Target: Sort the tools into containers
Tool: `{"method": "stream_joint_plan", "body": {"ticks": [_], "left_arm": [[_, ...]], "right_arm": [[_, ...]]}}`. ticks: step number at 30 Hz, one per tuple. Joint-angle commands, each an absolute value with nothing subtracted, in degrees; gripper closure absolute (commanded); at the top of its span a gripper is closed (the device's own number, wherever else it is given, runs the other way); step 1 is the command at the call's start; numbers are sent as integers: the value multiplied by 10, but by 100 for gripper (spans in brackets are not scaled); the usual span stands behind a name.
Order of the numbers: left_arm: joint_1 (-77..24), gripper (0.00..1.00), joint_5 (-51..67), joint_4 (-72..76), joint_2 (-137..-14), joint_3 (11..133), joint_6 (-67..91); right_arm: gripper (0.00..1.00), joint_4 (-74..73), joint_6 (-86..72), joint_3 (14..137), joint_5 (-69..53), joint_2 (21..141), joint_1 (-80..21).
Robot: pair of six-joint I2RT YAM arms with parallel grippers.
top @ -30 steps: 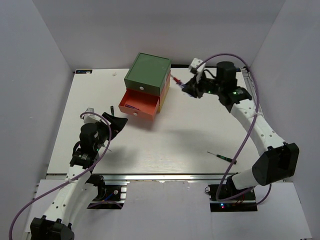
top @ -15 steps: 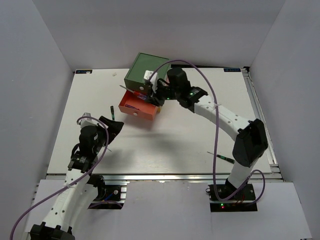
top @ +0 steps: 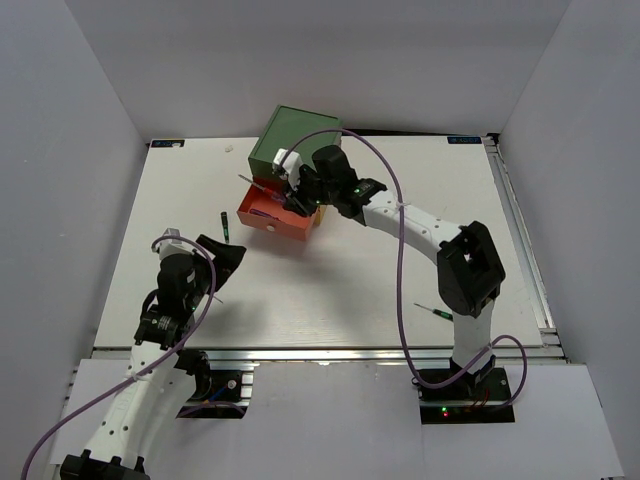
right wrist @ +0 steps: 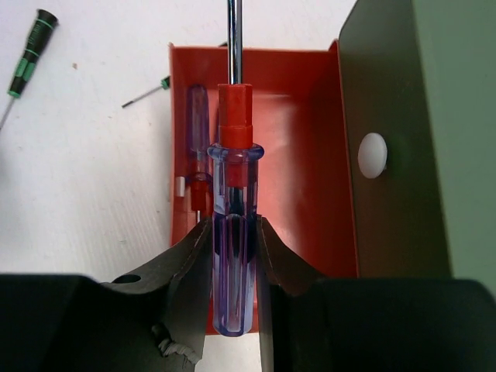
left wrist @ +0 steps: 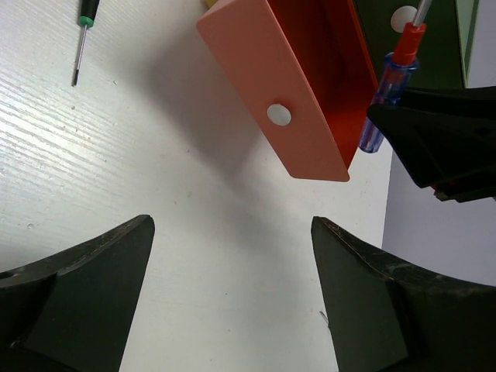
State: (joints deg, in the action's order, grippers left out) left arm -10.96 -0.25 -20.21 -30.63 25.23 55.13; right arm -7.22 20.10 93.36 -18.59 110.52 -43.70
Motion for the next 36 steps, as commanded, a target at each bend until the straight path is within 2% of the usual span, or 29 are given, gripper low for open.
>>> {"method": "stream_joint_plan", "body": {"ticks": [1, 2, 4, 6, 10, 16, 21, 29, 36], "left_arm": [[-107, 7, -2, -209, -302, 267, 555], [-106, 7, -2, -209, -302, 266, 555], [-106, 7, -2, -208, -305, 266, 555], [-107, 7, -1, -206, -311, 265, 555], [-107, 7, 0, -197, -330, 266, 561], [-106, 10, 36, -182, -380, 265, 584], [-106, 16, 69, -147, -444, 264, 596], [-107, 23, 100, -84, -520, 263, 598], [-106, 28, 125, -17, -608, 272, 593]], "right_arm": [[96, -26, 195, 951, -158, 1102, -441], [94, -23, 195, 944, -155, 1103, -441], [83, -18, 200, 938, -142, 1103, -442], [68, -14, 200, 934, -135, 1104, -442], [56, -15, 200, 934, -147, 1091, -442], [49, -39, 206, 947, -199, 1064, -441], [42, -156, 333, 997, -368, 1043, -435], [40, -150, 425, 1006, -315, 1026, -427], [37, -119, 470, 1027, -251, 1070, -402]]}}
